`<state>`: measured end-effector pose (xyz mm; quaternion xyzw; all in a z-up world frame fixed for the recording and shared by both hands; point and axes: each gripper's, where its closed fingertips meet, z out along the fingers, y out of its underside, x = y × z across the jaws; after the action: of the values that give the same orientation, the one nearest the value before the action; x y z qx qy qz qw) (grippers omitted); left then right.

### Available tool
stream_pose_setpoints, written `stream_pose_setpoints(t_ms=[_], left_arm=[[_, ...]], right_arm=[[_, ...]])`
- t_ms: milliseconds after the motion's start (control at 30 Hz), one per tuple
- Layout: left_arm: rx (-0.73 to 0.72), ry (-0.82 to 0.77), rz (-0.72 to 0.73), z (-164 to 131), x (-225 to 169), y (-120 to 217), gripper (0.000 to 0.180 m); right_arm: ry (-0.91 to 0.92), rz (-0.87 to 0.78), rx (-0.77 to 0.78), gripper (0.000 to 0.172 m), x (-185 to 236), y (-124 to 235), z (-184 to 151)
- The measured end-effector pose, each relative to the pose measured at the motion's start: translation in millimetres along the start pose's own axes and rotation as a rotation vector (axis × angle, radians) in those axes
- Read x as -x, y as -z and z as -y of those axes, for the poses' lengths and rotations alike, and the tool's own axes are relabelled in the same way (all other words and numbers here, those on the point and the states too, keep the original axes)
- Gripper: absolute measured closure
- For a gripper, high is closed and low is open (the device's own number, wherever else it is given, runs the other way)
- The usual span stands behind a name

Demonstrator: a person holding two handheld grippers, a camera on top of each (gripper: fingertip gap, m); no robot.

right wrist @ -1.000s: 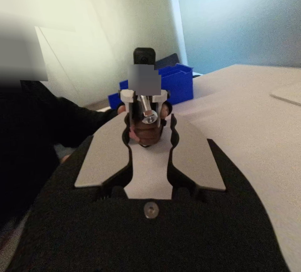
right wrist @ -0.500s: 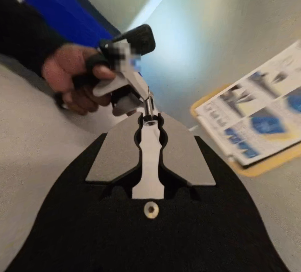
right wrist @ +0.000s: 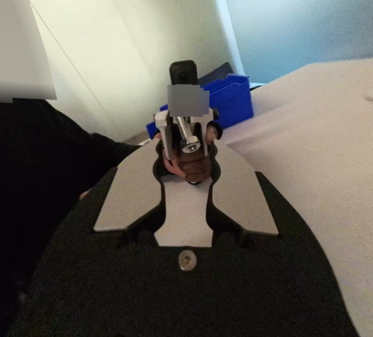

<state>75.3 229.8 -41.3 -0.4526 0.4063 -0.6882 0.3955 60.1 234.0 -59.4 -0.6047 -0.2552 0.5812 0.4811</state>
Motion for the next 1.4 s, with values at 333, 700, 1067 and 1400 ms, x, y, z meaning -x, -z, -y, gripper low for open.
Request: stream_pose_setpoints(t_ms=[333,700,1067,1400], left_arm=[[0.006,0.005,-0.004,-2.2,-0.6,-1.9,0.163],[0.093,0.081,0.05,-14.6,6.9,-5.8,0.163],[0.002,0.068,0.026,-1.4,5.5,0.7,0.163],[0.043,0.034,-0.005,-7.1,-1.1,-3.0,0.163]], right_arm=[[-0.002,-0.01,-0.014,0.154,-7.1,0.4,2.0],[1.706,-0.595,0.142,0.153,-9.7,12.9,11.3],[0.462,-0.169,0.092,0.122,-8.1,1.4,-3.7],[-0.088,0.053,0.033,0.154,-5.6,3.8,-1.3]])
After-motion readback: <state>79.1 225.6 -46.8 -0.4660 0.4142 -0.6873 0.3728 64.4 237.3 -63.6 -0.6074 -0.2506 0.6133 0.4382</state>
